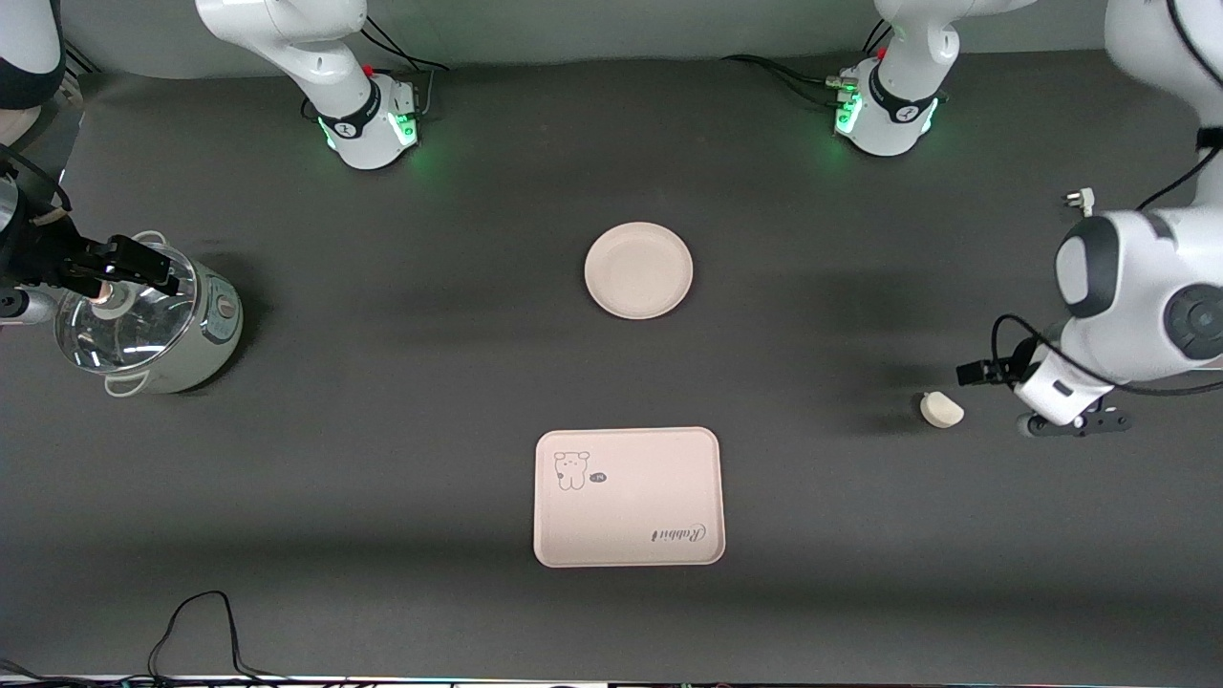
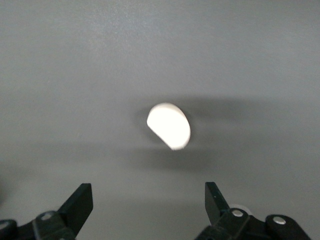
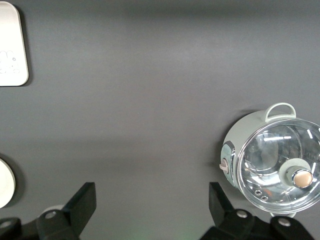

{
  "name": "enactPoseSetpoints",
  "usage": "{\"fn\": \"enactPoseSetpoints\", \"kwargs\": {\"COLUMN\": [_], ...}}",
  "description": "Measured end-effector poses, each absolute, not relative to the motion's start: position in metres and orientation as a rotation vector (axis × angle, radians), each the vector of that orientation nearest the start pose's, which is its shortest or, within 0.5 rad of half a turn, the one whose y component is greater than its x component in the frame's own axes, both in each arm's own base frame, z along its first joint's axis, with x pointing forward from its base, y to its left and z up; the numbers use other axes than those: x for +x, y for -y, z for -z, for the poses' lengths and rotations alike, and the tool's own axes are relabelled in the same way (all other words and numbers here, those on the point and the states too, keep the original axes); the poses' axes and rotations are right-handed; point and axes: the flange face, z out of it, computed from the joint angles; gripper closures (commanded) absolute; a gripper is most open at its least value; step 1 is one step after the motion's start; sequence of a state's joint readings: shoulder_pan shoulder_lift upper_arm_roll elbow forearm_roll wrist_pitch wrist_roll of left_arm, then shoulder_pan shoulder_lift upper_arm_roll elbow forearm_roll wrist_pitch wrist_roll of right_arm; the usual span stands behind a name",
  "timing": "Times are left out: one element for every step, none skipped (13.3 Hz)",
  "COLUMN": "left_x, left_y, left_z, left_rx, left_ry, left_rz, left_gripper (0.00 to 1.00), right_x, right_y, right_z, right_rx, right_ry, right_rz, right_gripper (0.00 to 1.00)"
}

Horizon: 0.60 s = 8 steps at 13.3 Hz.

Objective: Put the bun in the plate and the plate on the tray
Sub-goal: 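Lower the left gripper onto the white bun and close it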

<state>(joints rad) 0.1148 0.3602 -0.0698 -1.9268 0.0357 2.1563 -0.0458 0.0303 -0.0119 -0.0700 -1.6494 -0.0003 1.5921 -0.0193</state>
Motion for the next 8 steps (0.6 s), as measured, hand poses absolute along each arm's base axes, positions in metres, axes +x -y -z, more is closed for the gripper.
{"fn": "enactPoseSetpoints", "kwargs": {"left_x": [0.607,0.608,0.609,0.609,0.610,0.610,0.610,0.610], "left_y": [-0.032,-0.032,-0.031,-0.030,-0.028,-0.027,-0.024,-0.022], "left_z": [-0.272,-0.253,-0.238,-0.227,-0.216,-0.207,-0.200,-0.195], "left_rx": [-3.133,-3.135,-3.138,-3.141,-3.144,-3.146,-3.148,-3.149], "left_ry": [0.115,0.115,0.113,0.110,0.110,0.113,0.117,0.118], "left_rz": [-0.209,-0.216,-0.222,-0.224,-0.221,-0.220,-0.222,-0.224], "left_gripper": [0.00,0.00,0.00,0.00,0.00,0.00,0.01,0.01], "right_x": [0.550,0.550,0.550,0.550,0.550,0.550,0.550,0.550], "right_y": [0.022,0.022,0.022,0.022,0.022,0.022,0.022,0.022], "right_z": [-0.596,-0.596,-0.596,-0.596,-0.595,-0.595,-0.595,-0.595], "right_rx": [-3.139,-3.139,-3.139,-3.139,-3.139,-3.139,-3.139,-3.139], "right_ry": [-0.032,-0.032,-0.032,-0.032,-0.032,-0.032,-0.032,-0.032], "right_rz": [-0.072,-0.072,-0.072,-0.072,-0.072,-0.072,-0.072,-0.073], "right_gripper": [0.00,0.00,0.00,0.00,0.00,0.00,0.00,0.00]}}
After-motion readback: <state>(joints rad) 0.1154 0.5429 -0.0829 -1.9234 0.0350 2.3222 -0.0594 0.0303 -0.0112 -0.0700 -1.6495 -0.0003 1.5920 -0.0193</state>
